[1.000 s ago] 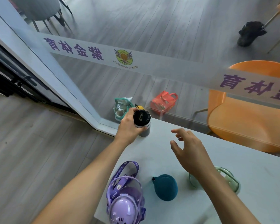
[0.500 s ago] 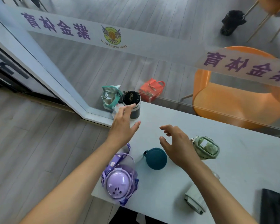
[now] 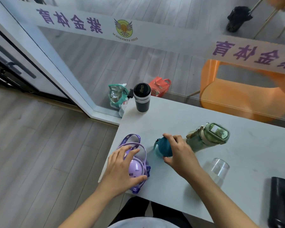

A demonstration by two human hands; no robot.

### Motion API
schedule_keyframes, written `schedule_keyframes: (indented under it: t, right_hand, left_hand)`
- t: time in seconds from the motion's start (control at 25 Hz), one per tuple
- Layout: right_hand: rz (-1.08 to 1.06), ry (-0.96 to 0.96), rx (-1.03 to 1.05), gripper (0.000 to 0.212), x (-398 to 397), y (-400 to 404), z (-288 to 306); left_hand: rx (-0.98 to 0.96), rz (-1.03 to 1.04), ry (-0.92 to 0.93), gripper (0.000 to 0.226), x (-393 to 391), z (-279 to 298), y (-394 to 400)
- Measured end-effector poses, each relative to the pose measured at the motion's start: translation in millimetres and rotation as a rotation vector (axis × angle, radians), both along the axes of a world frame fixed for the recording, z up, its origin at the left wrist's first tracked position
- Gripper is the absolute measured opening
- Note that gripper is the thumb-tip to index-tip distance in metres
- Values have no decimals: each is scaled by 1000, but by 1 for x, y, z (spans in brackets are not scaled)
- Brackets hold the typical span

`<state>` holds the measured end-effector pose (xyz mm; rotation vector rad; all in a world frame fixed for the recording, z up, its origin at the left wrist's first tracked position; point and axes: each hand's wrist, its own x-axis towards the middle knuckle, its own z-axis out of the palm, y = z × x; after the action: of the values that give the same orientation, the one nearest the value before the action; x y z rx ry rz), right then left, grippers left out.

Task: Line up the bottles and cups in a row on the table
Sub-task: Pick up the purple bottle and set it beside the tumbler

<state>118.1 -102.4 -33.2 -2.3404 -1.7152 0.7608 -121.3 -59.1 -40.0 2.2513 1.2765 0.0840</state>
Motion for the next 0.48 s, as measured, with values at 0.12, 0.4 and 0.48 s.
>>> schedule_keyframes:
  t: [0.12,0.4,0.48]
  right_hand:
    - [-84,22,32,78,2,-9,1]
    - [-185,-32,-46,79,15,-44,-1]
    - [-205,-19,-52,82,14,-47,-1]
  left_hand:
    - [-12,-91,71,102,-6,-1,-5]
    - [-132,-153,53,109,-20,-13,-6]
    - [-121,-136,25,102,-16,-14,-6]
